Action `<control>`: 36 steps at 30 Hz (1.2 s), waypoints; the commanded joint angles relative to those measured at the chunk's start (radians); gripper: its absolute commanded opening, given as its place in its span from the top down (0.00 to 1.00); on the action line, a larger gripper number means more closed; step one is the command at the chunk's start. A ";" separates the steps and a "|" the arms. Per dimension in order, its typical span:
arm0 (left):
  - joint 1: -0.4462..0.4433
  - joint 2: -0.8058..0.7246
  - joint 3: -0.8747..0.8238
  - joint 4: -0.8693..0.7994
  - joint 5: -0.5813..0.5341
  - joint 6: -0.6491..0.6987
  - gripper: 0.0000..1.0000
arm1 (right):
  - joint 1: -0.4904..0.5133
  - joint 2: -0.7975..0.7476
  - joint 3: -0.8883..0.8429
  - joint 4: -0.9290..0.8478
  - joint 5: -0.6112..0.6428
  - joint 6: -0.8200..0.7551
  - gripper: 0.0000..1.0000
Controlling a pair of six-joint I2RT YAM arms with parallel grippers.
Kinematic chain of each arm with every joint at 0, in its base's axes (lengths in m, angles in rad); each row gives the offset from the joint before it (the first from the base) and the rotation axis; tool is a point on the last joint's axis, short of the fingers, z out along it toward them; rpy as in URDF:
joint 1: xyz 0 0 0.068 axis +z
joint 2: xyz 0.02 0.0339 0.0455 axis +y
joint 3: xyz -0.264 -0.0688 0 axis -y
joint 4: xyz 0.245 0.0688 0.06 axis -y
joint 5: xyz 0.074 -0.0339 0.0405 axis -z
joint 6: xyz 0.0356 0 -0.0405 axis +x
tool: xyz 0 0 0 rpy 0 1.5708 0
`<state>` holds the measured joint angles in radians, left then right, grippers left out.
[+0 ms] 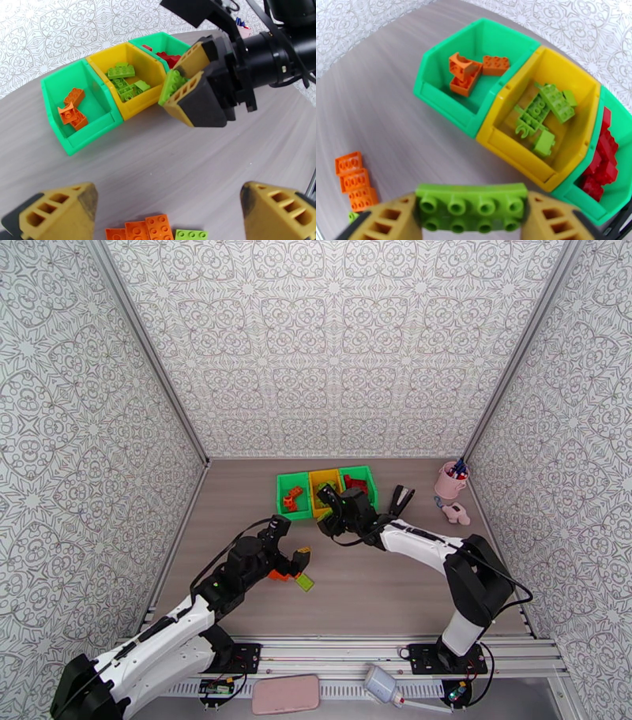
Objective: Sort the legos into containers by color
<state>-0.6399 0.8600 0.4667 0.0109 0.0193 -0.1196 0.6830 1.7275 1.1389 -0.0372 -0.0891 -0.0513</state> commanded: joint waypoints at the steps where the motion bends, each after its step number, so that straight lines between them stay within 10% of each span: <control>1: -0.019 0.006 -0.023 0.017 0.025 0.022 0.00 | -0.020 -0.009 0.036 0.011 0.008 0.020 0.52; 36: -0.127 0.012 -0.060 0.038 -0.015 0.036 0.00 | -0.147 0.407 0.555 -0.191 0.081 0.199 0.52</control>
<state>-0.7586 0.8886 0.4313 0.0429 0.0235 -0.0624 0.5465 2.1063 1.6516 -0.1696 -0.0177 0.1326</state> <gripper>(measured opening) 0.996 0.608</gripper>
